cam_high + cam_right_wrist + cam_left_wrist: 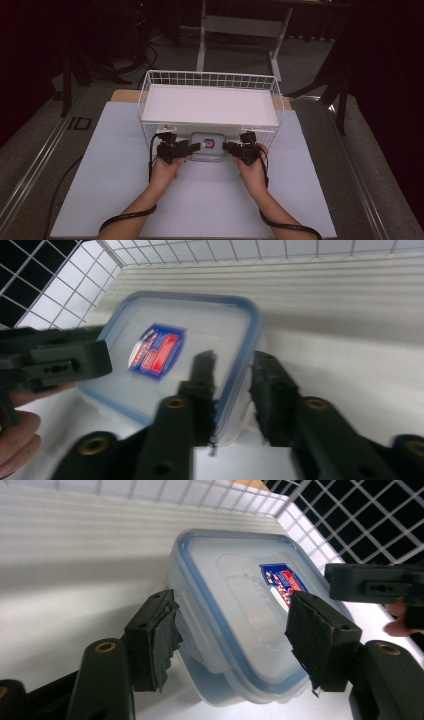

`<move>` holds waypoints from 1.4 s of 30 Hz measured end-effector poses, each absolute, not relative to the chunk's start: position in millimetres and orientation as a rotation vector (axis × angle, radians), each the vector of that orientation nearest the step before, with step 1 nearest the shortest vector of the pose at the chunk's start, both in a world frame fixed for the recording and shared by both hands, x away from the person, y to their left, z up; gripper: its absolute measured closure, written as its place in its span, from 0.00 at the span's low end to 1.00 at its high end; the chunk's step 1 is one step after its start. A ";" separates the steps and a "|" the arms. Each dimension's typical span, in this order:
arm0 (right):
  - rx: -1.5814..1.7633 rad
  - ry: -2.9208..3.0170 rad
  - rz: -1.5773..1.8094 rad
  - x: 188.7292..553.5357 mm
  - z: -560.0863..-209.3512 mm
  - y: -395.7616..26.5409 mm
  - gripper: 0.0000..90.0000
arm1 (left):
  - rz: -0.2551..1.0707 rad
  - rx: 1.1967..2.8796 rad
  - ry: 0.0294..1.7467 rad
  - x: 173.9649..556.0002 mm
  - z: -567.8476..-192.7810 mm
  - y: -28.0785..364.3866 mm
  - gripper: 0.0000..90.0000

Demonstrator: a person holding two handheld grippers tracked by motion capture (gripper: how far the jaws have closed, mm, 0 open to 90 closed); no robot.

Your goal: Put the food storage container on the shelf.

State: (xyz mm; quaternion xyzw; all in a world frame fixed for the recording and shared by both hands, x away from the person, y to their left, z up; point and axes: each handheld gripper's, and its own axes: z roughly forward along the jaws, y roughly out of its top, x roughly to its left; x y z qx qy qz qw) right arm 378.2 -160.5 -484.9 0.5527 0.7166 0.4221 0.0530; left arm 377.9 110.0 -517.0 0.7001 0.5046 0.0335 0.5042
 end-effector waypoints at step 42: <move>1.293 2.349 1.213 317.4 -502.7 -123.8 1.00 | 0.241 1.701 1.028 272.1 -491.4 152.2 0.02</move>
